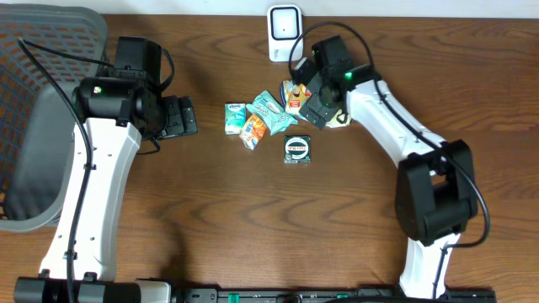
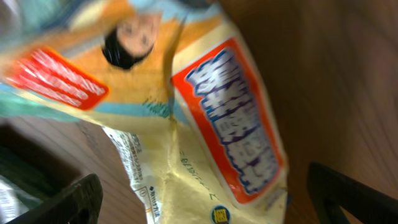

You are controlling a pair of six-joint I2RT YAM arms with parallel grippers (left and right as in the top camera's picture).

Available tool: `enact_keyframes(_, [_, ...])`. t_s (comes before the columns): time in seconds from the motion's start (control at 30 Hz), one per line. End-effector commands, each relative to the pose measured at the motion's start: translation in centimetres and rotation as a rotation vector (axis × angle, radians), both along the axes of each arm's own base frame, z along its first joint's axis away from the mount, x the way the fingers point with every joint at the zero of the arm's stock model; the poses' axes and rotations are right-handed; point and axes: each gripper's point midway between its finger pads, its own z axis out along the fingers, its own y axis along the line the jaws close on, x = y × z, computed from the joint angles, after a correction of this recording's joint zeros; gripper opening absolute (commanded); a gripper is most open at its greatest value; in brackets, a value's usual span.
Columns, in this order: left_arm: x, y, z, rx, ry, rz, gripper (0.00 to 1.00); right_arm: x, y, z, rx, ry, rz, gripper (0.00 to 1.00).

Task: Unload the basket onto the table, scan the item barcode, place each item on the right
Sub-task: 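Reach the right gripper to the yellow snack bag and grasp it, then lift the yellow snack bag and move it rightward away from the scanner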

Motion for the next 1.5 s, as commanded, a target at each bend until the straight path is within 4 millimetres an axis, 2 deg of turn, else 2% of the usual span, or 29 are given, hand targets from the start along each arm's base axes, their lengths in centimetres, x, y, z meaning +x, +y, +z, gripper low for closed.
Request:
enact_keyframes(0.0, [-0.1,0.3,-0.1,0.014,0.007,-0.005,0.98,-0.1,-1.2,-2.1,-0.122,0.035,0.042,0.99])
enact_keyframes(0.13, [-0.1,0.3,-0.1,0.014,0.007,-0.005,0.98,-0.9,-1.7,-4.8,-0.145,0.108,0.052,0.99])
enact_keyframes(0.3, [-0.1,0.3,-0.1,0.014,0.007,-0.005,0.98,-1.1,-2.1,-7.5,-0.166,0.15,0.061,0.99])
enact_keyframes(0.33, [-0.1,0.3,-0.1,0.014,0.007,-0.005,0.98,-1.1,-2.2,-7.8,-0.167,0.157,0.058,0.96])
enact_keyframes(0.37, [-0.1,0.3,-0.1,0.014,0.007,-0.005,0.98,-1.2,-2.5,-8.5,-0.172,0.17,0.055,0.72])
enact_keyframes(0.4, [-0.1,0.3,-0.1,0.014,0.007,-0.005,0.98,-1.3,-2.5,-8.8,-0.175,0.178,0.055,0.41])
enact_keyframes(0.43, [-0.1,0.3,-0.1,0.014,0.007,-0.005,0.98,-1.4,-2.5,-8.8,-0.173,0.179,0.048,0.05])
enact_keyframes(0.47, [-0.1,0.3,-0.1,0.014,0.007,-0.005,0.98,-1.3,-2.5,-8.7,-0.166,0.175,0.034,0.01])
enact_keyframes(0.57, [-0.1,0.3,-0.1,0.014,0.007,-0.005,0.98,-1.0,-1.8,-7.4,-0.142,0.144,0.005,0.01])
enact_keyframes(0.73, [-0.1,0.3,-0.1,0.014,0.007,-0.005,0.98,0.0,-0.6,-2.5,-0.051,0.048,-0.036,0.01])
enact_keyframes(0.83, [-0.1,0.3,-0.1,0.014,0.007,-0.005,0.98,-0.1,1.3,1.5,0.118,0.018,-0.031,0.01])
enact_keyframes(0.93, [-0.1,0.3,-0.1,0.014,0.007,-0.005,0.98,-1.4,3.1,5.7,0.343,0.047,0.006,0.01])
enact_keyframes(0.97, [-0.1,0.3,-0.1,0.014,0.007,-0.005,0.98,-1.7,3.2,6.4,0.383,0.057,0.005,0.01])
enact_keyframes(1.07, [-0.1,0.3,-0.1,0.014,0.007,-0.005,0.98,-3.0,3.0,9.3,0.673,0.183,-0.055,0.01])
enact_keyframes(1.17, [-0.1,0.3,-0.1,0.014,0.007,-0.005,0.98,-3.3,2.0,9.5,0.824,0.276,-0.108,0.01])
enact_keyframes(1.33, [-0.1,0.3,-0.1,0.014,0.007,-0.005,0.98,-3.2,-1.4,7.6,1.085,0.468,-0.28,0.01])
enact_keyframes(1.47, [-0.1,0.3,-0.1,0.014,0.007,-0.005,0.98,-3.3,-2.9,6.6,1.243,0.585,-0.352,0.01])
